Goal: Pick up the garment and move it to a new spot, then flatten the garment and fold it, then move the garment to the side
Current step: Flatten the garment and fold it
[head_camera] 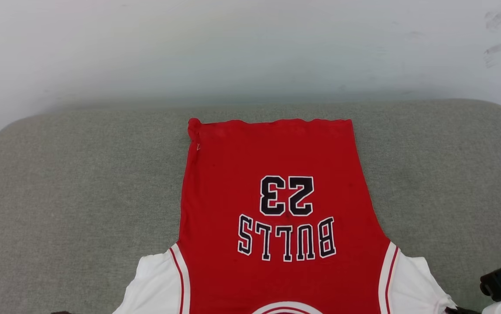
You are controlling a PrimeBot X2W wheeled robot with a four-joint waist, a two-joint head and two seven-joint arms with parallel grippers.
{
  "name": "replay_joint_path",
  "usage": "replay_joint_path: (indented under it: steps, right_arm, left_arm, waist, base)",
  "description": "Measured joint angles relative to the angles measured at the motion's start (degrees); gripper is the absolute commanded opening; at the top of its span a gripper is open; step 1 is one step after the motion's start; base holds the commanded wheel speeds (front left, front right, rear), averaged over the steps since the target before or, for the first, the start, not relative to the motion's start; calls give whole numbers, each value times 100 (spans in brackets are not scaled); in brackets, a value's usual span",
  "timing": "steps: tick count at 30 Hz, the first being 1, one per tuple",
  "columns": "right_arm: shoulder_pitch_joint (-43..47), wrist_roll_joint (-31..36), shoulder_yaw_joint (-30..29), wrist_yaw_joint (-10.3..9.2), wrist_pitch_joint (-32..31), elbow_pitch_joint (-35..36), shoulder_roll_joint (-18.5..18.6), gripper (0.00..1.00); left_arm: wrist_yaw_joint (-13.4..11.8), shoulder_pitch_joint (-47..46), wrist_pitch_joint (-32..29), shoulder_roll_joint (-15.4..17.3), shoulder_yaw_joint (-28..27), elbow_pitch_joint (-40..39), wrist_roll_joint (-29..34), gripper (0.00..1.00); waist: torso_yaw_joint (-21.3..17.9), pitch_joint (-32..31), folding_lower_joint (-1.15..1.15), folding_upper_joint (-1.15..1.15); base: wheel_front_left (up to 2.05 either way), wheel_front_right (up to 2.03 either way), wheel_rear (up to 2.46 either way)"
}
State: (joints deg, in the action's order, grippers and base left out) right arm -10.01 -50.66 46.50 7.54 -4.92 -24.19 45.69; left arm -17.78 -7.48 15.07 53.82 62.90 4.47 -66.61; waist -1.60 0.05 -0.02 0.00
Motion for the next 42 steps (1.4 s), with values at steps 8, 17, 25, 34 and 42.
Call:
replay_joint_path:
  steps: [8,17,25,34,42]
  right_arm:
    - [-326,577,-1429,-1,-268,828,115,100]
    - [-1991,1134,-3192,-2,-1526,1841,89,100]
    - [-3627,1439,-3166,-3,-4038,1611,-165,100]
    - [-5189,1830,-3250,-3,-7194,479,-530,100]
    - [-5365,2570,-3898,-3,-7375,41,-890,100]
  left_arm:
    - [-156,-193,0,-76,-225,-259,278,0]
    - [-360,-603,0,-97,-472,-722,794,0]
    - [-399,-1105,-1,-227,-528,-1039,1223,0]
    - [-341,-1798,-35,-678,-425,-1200,1788,0]
    - [-255,-2159,-32,-1031,-394,-1238,2058,0]
  waist:
    - [53,257,1,0]
    - [279,842,2,0]
    - [659,1532,3,0]
    - [1441,2613,3,0]
    - [1945,3353,3,0]
  base:
    - [0,0,0]
    - [0,0,0]
    - [0,0,0]
    - [0,0,0]
    - [0,0,0]
